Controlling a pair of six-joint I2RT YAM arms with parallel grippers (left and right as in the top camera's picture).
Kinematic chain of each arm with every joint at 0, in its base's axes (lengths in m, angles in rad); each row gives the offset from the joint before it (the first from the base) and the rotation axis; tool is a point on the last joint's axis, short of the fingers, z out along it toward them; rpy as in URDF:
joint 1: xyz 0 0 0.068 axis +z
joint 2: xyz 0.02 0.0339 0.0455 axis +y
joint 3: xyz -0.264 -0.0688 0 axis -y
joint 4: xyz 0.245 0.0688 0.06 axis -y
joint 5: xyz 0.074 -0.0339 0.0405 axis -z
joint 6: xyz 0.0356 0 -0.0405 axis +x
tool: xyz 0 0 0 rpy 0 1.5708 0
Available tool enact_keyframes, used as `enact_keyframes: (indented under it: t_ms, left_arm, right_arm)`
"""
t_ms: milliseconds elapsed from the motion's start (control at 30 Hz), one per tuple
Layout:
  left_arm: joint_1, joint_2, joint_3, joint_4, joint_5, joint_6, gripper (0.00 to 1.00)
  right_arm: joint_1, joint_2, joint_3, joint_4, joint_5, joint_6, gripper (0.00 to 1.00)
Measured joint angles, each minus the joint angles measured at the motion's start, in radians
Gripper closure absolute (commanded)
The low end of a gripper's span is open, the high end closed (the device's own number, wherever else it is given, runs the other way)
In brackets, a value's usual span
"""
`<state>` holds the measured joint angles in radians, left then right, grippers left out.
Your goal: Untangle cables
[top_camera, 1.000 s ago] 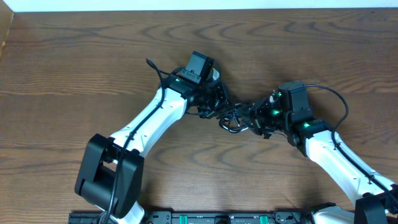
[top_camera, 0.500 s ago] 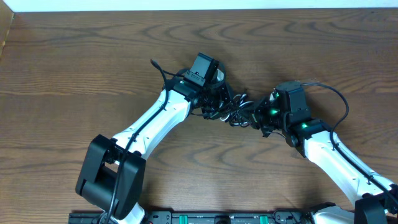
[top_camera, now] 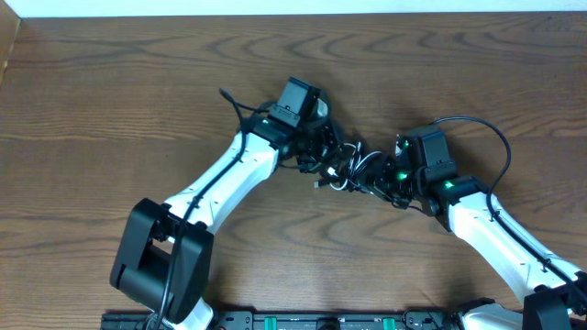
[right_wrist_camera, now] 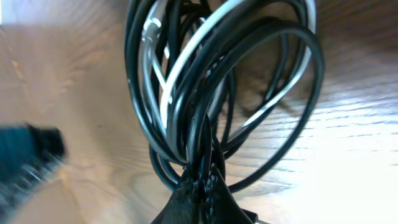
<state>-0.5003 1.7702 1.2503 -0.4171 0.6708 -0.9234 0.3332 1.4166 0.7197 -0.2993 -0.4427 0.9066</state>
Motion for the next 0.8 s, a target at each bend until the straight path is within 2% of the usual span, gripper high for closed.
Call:
enact_keyframes:
  t_ms: [267, 367, 433, 800]
  left_arm:
    - [0.031, 0.000, 0.000, -0.003, 0.000, -0.019, 0.90]
    - [0.020, 0.000, 0.000, -0.051, -0.008, -0.013, 0.64]
    - [0.007, 0.000, 0.000, -0.082, -0.021, -0.021, 0.60]
    - [-0.032, 0.000, 0.000, -0.126, -0.089, -0.060, 0.58]
  right_arm:
    - [0.002, 0.000, 0.000, -0.028, 0.043, -0.084, 0.99]
    - [0.002, 0.000, 0.000, -0.007, 0.041, -0.053, 0.99]
    - [0.002, 0.000, -0.001, 0.031, 0.025, -0.018, 0.99]
    - [0.002, 0.000, -0.001, 0.162, -0.074, 0.208, 0.99]
